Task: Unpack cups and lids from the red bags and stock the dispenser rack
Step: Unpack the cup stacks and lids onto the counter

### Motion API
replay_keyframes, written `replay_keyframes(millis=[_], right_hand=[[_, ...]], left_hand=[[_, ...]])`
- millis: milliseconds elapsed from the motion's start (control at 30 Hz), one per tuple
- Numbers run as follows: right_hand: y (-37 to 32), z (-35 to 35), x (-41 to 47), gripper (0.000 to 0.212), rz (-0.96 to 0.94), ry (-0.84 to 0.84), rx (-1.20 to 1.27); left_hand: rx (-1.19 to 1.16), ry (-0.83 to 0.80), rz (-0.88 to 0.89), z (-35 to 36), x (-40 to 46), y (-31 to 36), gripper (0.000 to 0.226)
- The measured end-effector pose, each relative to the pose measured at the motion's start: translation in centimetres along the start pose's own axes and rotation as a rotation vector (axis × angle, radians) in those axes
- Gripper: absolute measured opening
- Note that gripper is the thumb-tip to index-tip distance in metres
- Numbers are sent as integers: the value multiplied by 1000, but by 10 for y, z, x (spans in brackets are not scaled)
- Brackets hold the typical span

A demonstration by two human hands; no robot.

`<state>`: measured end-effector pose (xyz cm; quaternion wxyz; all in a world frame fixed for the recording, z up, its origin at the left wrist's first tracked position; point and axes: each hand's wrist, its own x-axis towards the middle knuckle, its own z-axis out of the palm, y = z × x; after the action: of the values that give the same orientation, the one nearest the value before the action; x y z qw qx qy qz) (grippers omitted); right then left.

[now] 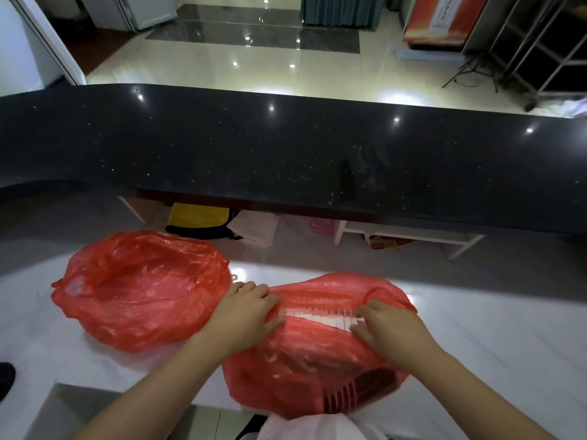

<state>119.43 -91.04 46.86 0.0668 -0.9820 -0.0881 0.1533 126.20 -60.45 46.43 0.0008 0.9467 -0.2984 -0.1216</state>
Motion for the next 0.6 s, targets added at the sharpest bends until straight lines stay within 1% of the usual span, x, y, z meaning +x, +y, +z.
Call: replay_keyframes(millis=[67,100,167,233,267,300,367,400,433,500,567,600], right_hand=[[10,5,-13,54,56,-43,-18],[14,9,-20,60,81,-68,-24],[23,17,-35,75,139,-126,-30],[29,26,-48,90,180,-156,-27],[31,30,-53,92,198,-159,-24],[34,33,-55,89,218,-159,-27],[43,39,-56,66,243,-155,-30],[47,41,-57,55,249,-152,9],[51,42,-58,50,248,-147,77],[55,40,-63,48,233,-148,222],[54,31,-69,42,231,-122,263],[53,25,-71,37,232,-106,223]], left_hand=[[-32,42,-17,1,-1,-2,33],[-60,60,-38,2,-2,-3,30],[-140,98,-102,0,-2,-6,28],[-233,137,-217,-2,-1,-15,28],[-243,140,-286,-2,1,-22,30],[-247,128,-353,-3,4,-30,30],[-284,77,-465,-3,11,-46,27],[-312,40,-506,-2,16,-53,27],[-343,-11,-524,0,20,-58,27],[-395,-124,-498,8,30,-62,28],[-469,-189,-485,14,37,-57,25],[-521,-202,-481,15,39,-55,25]])
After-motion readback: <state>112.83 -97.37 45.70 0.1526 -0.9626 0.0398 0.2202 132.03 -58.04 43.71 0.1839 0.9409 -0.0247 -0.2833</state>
